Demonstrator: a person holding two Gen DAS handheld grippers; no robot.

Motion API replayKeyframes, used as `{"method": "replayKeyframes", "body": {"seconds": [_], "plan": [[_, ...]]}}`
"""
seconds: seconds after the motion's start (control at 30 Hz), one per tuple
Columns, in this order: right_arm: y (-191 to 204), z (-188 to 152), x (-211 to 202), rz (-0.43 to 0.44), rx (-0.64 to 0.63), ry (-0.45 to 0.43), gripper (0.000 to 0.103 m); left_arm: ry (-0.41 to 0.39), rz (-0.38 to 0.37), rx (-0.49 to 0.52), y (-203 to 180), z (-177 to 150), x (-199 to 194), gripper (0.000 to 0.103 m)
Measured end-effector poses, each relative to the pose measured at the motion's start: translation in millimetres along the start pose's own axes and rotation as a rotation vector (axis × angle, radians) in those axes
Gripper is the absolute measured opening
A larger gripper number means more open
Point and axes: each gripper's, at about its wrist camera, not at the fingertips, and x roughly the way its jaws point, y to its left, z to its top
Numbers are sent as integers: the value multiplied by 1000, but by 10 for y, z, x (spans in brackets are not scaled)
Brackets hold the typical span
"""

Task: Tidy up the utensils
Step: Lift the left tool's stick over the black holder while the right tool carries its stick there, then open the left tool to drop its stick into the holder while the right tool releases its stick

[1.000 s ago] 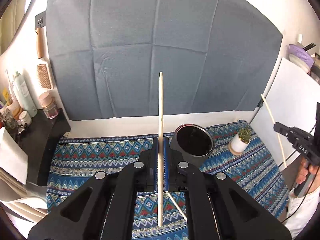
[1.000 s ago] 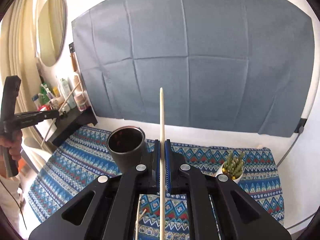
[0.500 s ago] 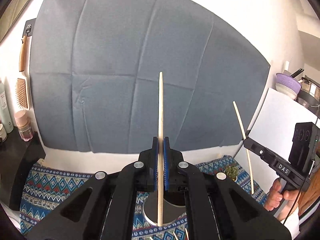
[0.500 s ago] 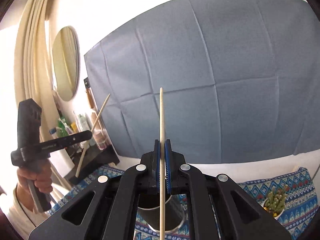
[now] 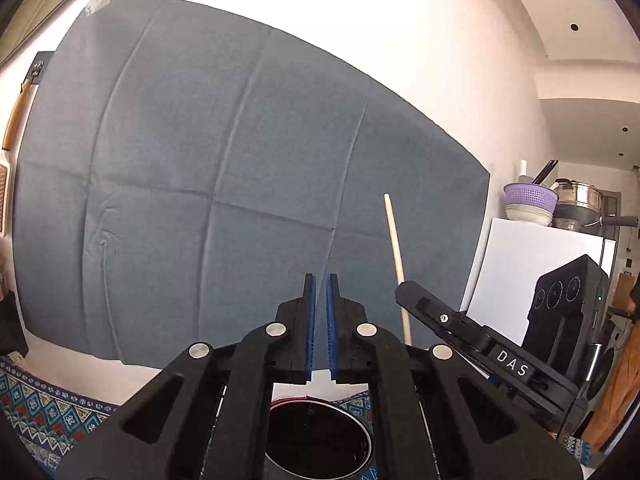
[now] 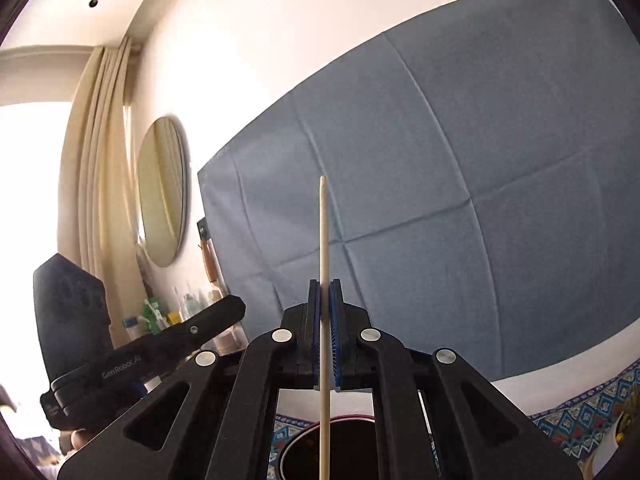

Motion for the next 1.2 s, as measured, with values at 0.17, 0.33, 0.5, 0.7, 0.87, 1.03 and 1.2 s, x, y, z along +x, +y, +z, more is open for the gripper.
{"method": "replayKeyframes", "body": {"seconds": [0.17,0.33,0.5,0.7,0.87,1.03,1.2], "plan": [[-32,-226,197,-8,-1,34,5,44,10,16,75,-105,14,5],[-5,-394,360,-22,-28,58,5,67,64,76,167,-140,-68,5],[-16,-401,414,-36,-21,27,5,104,100,71,319,-220,-94,5],[18,-480,505,-100,-71,7,5,148,124,49,473,-372,-98,5],[-17,-611,472,-119,-102,61,5,175,145,55,549,-469,-100,5],[0,-694,393,-129,-147,133,5,211,165,63,581,-510,-126,6],[37,-759,275,-145,-182,197,5,239,197,56,609,-522,-206,28]]}}
